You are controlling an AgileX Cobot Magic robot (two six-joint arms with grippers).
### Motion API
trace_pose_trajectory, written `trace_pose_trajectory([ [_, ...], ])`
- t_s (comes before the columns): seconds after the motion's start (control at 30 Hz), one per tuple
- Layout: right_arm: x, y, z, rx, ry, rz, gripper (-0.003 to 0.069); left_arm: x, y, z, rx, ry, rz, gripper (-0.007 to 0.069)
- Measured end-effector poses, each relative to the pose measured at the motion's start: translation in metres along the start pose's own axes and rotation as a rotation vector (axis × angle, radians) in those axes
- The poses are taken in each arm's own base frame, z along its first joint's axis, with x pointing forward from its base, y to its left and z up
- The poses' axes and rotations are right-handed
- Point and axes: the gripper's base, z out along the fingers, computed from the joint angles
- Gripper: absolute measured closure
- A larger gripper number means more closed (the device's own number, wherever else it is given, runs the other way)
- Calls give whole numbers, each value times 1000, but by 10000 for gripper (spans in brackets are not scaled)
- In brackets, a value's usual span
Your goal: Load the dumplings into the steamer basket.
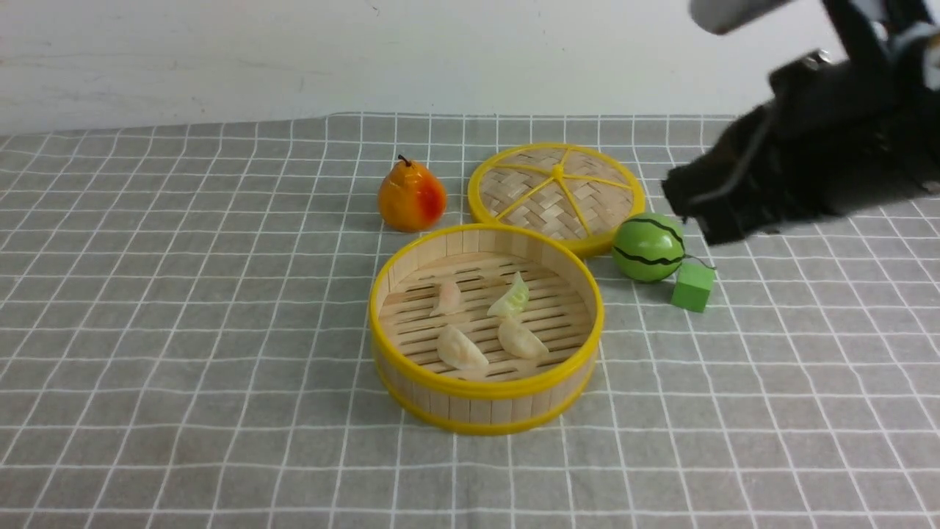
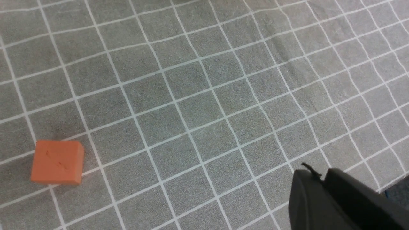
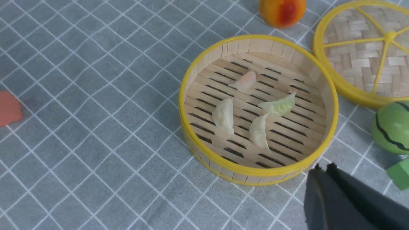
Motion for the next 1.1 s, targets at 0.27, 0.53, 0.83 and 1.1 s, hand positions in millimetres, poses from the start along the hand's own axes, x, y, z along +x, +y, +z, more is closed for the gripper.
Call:
trace_pose_trajectory([
  [0.27, 45, 13, -59, -16, -178, 39, 679, 0, 0, 0, 0, 1, 0, 551],
  [0.53, 71, 22, -94, -37, -202, 24, 675, 0, 0, 0, 0, 1, 0, 547],
  [0.83, 80, 20, -102, 11, -194, -30, 680, 0, 0, 0, 0, 2, 0, 536],
  [1.1, 107, 8, -73, 102, -258, -8, 680, 0, 0, 0, 0, 2, 0, 533],
])
